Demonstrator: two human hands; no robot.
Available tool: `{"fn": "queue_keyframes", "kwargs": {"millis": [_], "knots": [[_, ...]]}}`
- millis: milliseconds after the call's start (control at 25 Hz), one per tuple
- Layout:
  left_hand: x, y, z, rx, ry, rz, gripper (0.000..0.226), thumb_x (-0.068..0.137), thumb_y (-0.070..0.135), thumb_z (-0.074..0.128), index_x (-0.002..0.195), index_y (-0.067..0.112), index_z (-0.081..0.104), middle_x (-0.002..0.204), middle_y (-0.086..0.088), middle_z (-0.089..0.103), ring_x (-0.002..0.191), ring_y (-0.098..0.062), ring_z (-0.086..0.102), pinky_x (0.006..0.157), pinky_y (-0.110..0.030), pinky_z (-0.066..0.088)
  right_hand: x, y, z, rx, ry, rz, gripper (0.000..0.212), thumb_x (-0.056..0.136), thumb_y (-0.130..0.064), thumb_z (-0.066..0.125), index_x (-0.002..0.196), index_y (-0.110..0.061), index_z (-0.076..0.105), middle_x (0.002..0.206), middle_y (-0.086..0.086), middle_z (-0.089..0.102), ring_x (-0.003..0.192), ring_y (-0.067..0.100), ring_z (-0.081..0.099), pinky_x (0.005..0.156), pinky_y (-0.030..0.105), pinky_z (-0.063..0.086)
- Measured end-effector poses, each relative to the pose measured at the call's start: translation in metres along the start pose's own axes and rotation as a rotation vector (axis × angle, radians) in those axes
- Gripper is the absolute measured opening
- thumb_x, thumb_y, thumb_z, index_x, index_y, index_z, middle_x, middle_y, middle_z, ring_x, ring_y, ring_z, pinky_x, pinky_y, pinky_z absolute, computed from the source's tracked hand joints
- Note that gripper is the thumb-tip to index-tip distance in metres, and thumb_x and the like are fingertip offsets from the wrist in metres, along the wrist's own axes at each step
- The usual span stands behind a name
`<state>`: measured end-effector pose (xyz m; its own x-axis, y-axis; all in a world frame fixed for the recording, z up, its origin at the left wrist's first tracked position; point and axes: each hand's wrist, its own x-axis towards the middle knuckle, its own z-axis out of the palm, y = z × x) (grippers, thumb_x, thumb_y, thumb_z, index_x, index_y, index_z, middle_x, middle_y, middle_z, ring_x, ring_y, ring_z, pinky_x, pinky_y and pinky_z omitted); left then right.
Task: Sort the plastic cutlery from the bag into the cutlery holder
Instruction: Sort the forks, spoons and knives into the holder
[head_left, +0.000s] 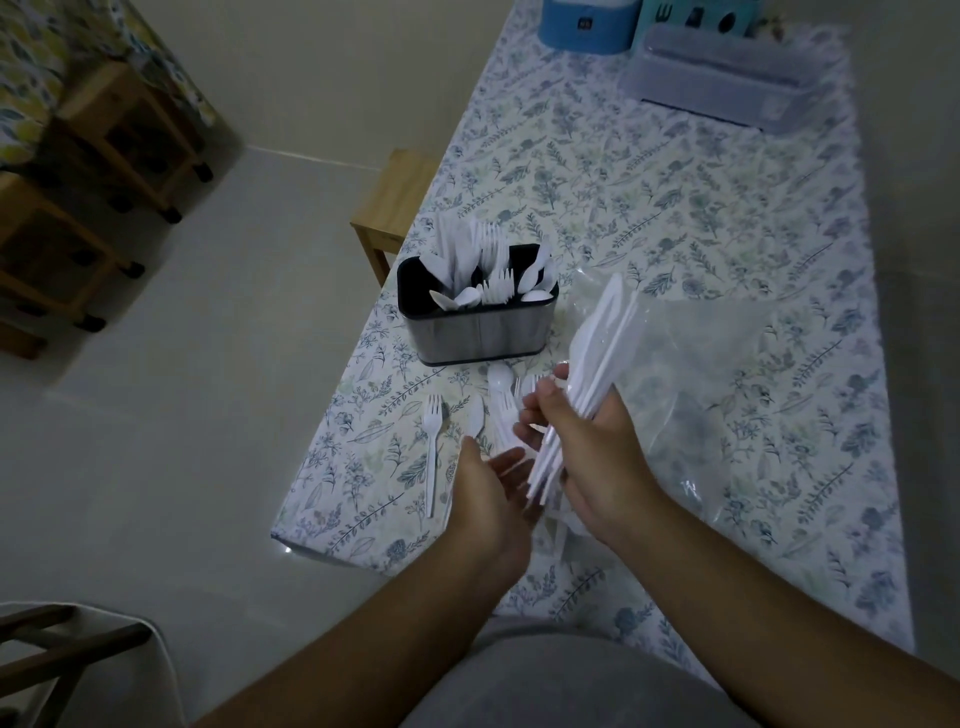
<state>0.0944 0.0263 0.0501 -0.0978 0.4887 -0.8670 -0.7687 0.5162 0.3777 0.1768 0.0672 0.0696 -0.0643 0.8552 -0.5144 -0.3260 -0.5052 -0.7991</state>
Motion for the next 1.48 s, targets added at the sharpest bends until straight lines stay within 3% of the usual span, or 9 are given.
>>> {"fn": "queue_keyframes", "kwargs": {"millis": [160,280,400,520,680,920,1080,1280,1480], "knots": [[0.002,0.004,0.01,-0.199,-0.077,-0.008,0.052,0.104,0.045,0.033,0.102,0.012,0.073,0.094,-0.009,0.078,0.102,-0.025,0.07,0.094,-0.037,0.052,-0.013,0.017,0.014,-0.25,-0.013,-0.022,0.011,0.097,-0.018,0.064,0.107,-0.017,0.06,0.078,0.002,0.074,0.077,0.016,0.074,0.082,0.037,0.061],[0.002,0.008,0.001,0.046,-0.036,0.155,0.054,0.105,0.046,0.034,0.116,0.005,0.068,0.082,-0.004,0.074,0.086,-0.019,0.068,0.085,-0.036,0.05,-0.009,0.007,0.004,-0.423,-0.048,-0.025,0.01,0.098,-0.024,0.062,0.107,-0.019,0.06,0.077,0.002,0.072,0.066,0.014,0.07,0.067,0.033,0.06],[0.005,0.029,-0.013,0.432,-0.087,0.425,0.039,0.104,0.044,0.042,0.132,0.023,0.058,0.118,0.004,0.071,0.106,-0.013,0.067,0.091,-0.033,0.051,-0.011,0.001,-0.009,-0.61,-0.196,0.061,0.014,0.098,-0.025,0.064,0.11,-0.021,0.057,0.077,0.008,0.065,0.053,0.014,0.058,0.047,0.031,0.051],[0.003,0.039,-0.015,0.687,-0.228,0.458,0.042,0.102,0.05,0.045,0.141,0.034,0.048,0.131,0.014,0.062,0.116,-0.006,0.061,0.101,-0.032,0.049,-0.015,0.013,-0.015,-0.789,-0.295,0.17,0.026,0.094,-0.028,0.07,0.113,-0.02,0.054,0.072,0.009,0.065,0.053,0.017,0.058,0.049,0.031,0.051],[0.002,0.026,-0.012,0.885,-0.159,0.598,0.027,0.106,0.025,0.046,0.129,0.015,0.054,0.099,0.013,0.064,0.089,0.003,0.062,0.078,-0.013,0.049,-0.012,0.022,-0.019,-0.732,-0.349,0.187,0.02,0.091,-0.01,0.071,0.11,-0.006,0.064,0.082,0.016,0.067,0.062,0.02,0.064,0.061,0.037,0.06],[0.011,0.017,-0.013,1.006,-0.167,0.658,0.024,0.1,0.032,0.052,0.108,0.01,0.057,0.099,-0.018,0.065,0.089,-0.029,0.064,0.083,-0.051,0.054,-0.01,0.029,-0.025,-0.642,-0.272,0.254,0.023,0.09,-0.003,0.055,0.107,-0.008,0.07,0.07,0.02,0.063,0.059,0.021,0.058,0.054,0.034,0.047],[0.005,0.008,-0.01,0.613,-0.109,0.446,0.04,0.104,0.045,0.042,0.136,0.024,0.055,0.129,0.006,0.064,0.118,-0.014,0.061,0.104,-0.039,0.046,-0.005,0.021,-0.022,-0.249,-0.012,0.206,0.022,0.099,-0.025,0.062,0.097,-0.004,0.067,0.071,0.009,0.063,0.06,0.019,0.063,0.051,0.027,0.051],[-0.003,-0.007,0.008,0.019,-0.144,-0.036,0.061,0.106,0.053,0.024,0.118,0.012,0.069,0.118,-0.01,0.074,0.113,-0.023,0.066,0.095,-0.036,0.05,-0.002,0.027,-0.006,-0.174,0.07,0.028,0.02,0.095,-0.026,0.068,0.097,-0.006,0.068,0.08,0.007,0.076,0.079,0.023,0.075,0.075,0.039,0.06],[0.027,0.02,-0.028,0.882,0.114,0.555,0.021,0.105,0.032,0.043,0.109,0.016,0.056,0.101,-0.004,0.064,0.088,-0.018,0.062,0.065,-0.023,0.045,0.012,0.021,-0.034,-0.346,0.057,0.048,0.024,0.096,-0.035,0.066,0.095,-0.011,0.066,0.075,0.006,0.065,0.053,0.015,0.055,0.057,0.035,0.049]]}}
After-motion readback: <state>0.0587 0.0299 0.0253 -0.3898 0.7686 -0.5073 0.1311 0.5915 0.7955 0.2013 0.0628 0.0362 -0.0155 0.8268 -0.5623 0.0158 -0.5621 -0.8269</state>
